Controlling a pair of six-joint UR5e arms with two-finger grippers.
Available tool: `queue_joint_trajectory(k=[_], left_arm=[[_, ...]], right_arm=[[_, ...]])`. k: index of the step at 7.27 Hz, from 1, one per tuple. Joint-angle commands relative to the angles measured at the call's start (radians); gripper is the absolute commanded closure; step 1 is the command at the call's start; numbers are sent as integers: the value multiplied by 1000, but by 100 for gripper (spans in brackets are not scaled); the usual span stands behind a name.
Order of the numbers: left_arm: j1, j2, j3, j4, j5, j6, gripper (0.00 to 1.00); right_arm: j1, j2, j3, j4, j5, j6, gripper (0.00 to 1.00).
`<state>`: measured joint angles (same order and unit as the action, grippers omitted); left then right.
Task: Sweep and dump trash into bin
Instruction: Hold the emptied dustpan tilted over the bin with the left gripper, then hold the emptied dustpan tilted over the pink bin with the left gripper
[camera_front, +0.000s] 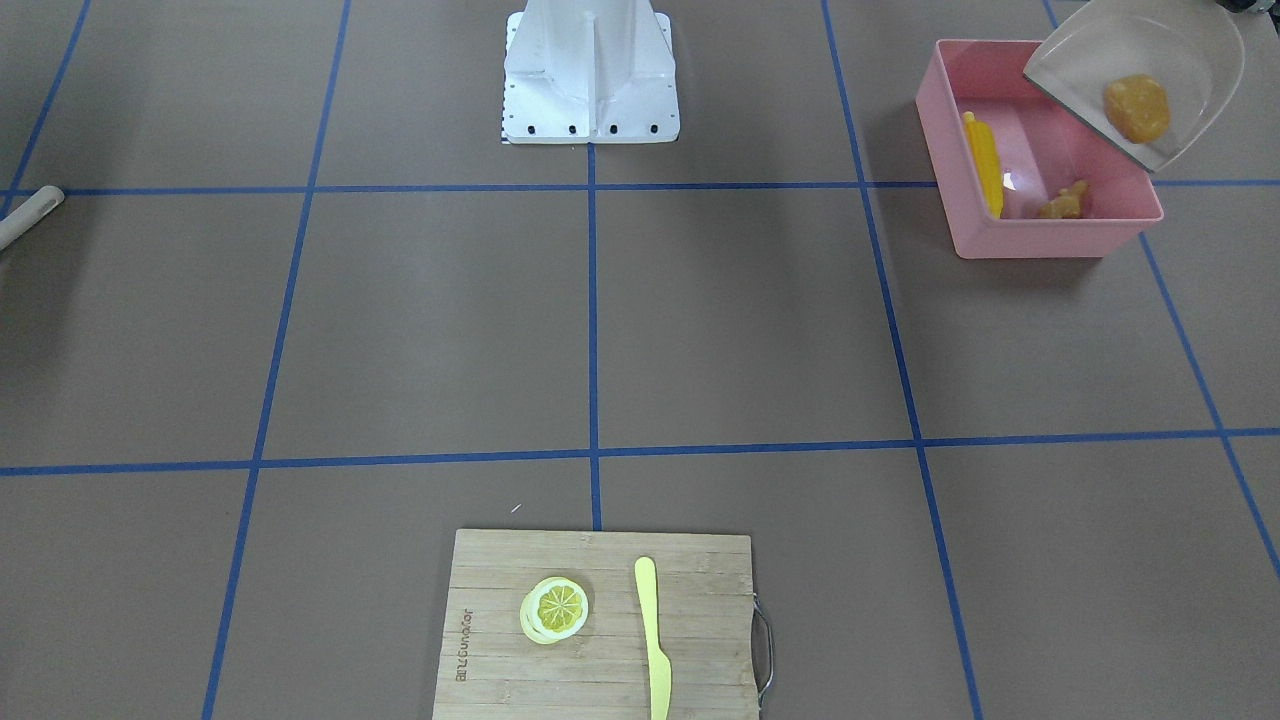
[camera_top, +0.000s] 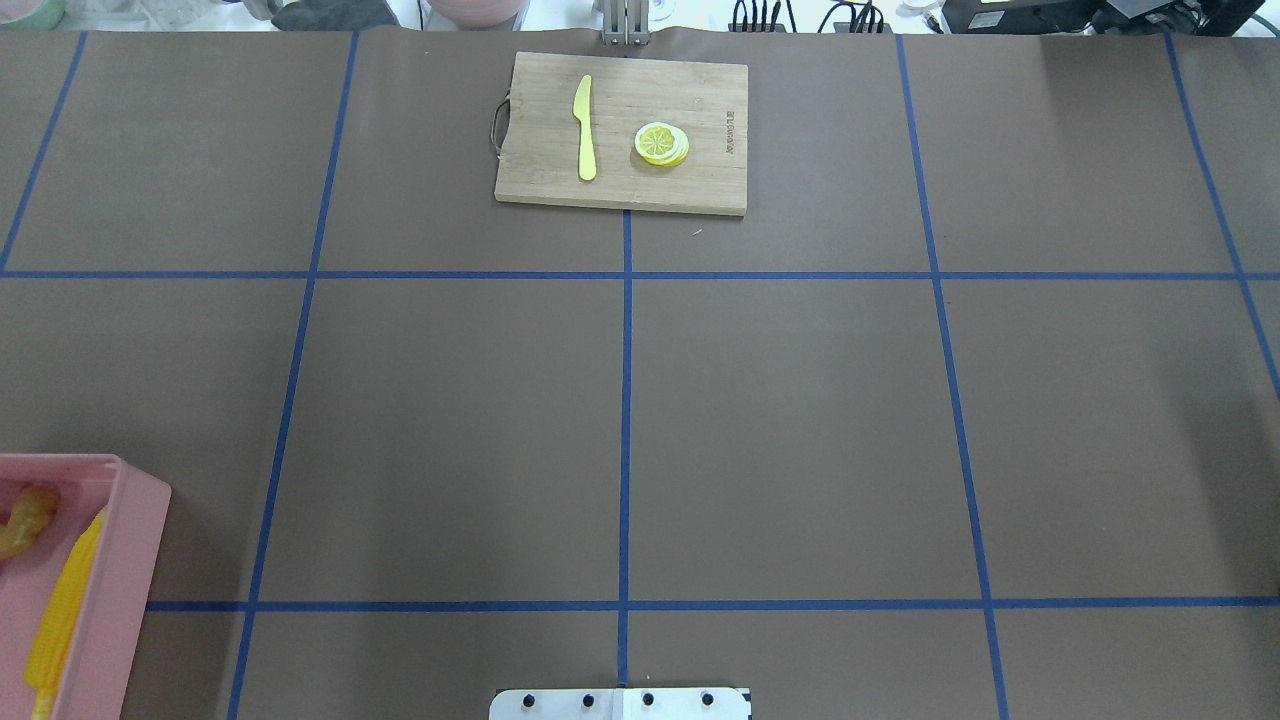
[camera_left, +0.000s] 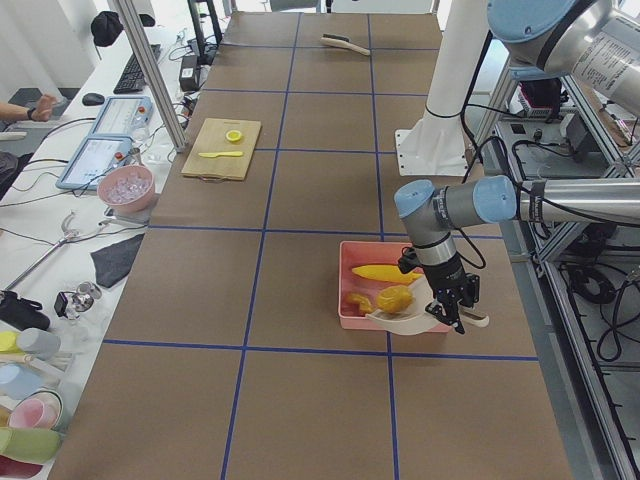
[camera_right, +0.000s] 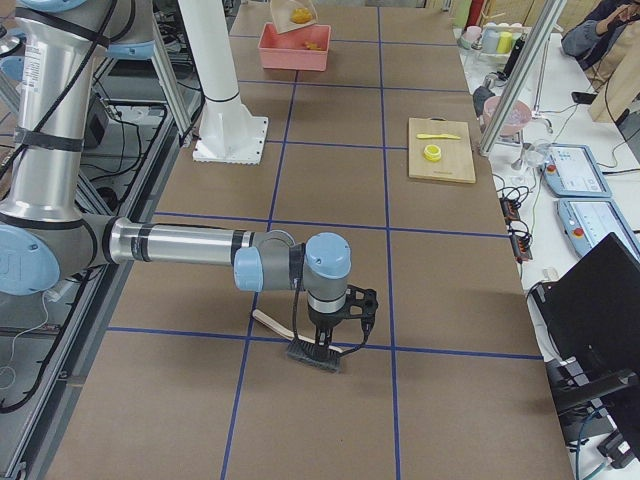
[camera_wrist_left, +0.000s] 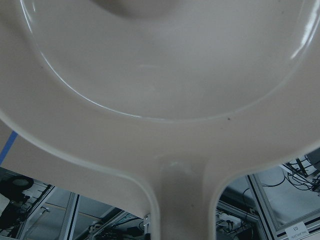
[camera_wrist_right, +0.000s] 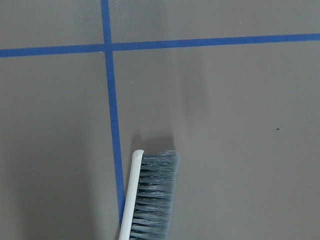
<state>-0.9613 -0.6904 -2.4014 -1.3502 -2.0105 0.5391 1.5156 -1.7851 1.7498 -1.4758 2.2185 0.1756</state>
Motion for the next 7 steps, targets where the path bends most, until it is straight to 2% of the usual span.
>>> queue_joint_trajectory(k=[1,7], left_arm=[[1,2,-11,47,-2,7,100],[-7,11,-39,85,-23,12,100]], right_arm=[[0,0,-3,-7,1,-1,0],[0,0,-16,-9,1,-2,0]])
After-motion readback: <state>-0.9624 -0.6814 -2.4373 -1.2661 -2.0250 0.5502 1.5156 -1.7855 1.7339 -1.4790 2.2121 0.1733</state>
